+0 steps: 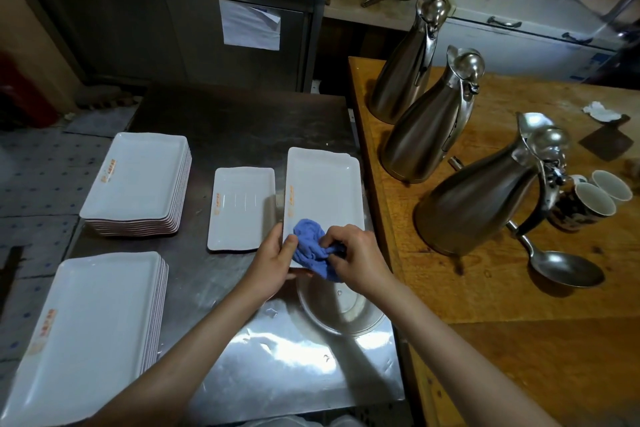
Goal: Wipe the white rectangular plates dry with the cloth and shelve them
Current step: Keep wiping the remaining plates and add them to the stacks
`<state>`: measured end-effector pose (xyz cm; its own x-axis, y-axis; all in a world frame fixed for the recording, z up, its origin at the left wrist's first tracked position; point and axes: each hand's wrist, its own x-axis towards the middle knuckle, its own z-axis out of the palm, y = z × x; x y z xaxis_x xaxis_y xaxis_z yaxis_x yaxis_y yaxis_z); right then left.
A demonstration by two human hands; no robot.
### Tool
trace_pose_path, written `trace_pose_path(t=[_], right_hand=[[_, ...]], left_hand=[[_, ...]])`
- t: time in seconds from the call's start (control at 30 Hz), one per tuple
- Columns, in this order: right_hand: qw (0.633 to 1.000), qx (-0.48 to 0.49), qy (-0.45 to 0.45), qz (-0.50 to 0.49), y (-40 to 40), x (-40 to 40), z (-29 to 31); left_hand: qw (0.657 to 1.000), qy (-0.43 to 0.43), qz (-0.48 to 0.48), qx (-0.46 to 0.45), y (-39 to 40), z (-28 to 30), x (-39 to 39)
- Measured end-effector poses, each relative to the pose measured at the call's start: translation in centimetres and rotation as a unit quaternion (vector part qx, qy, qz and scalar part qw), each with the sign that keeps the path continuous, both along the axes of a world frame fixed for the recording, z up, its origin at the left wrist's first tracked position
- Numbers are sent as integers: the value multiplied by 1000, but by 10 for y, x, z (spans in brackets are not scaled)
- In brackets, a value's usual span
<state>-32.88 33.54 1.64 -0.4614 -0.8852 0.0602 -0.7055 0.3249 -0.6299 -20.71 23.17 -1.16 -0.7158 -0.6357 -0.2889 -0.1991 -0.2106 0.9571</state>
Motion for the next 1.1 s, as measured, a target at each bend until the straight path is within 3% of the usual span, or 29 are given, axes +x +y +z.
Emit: trace_pose_path(t=[0.17, 0.3, 0.57, 0.77, 0.9, 1.0, 1.1], right_hand=[[999, 35, 15, 19, 5, -8, 2], [998, 28, 50, 11, 8, -20, 8], [988, -67, 131, -54, 7, -5, 6], [974, 67, 218, 3, 4, 9, 0], [970, 139, 190, 63, 6, 2, -3], [973, 126, 168, 95, 8, 2, -5], [990, 103, 74, 56, 6, 2, 2]], left_hand=[[999, -3, 11, -42, -4, -4, 2], [1000, 1, 17, 15, -7, -5, 2], [998, -18, 14, -65, -8, -12, 3], [997, -6, 6, -72, -7, -14, 2], [998, -7, 13, -58, -8, -20, 4], [998, -11, 11, -57, -7, -24, 5], [998, -10, 8, -61, -9, -24, 5]])
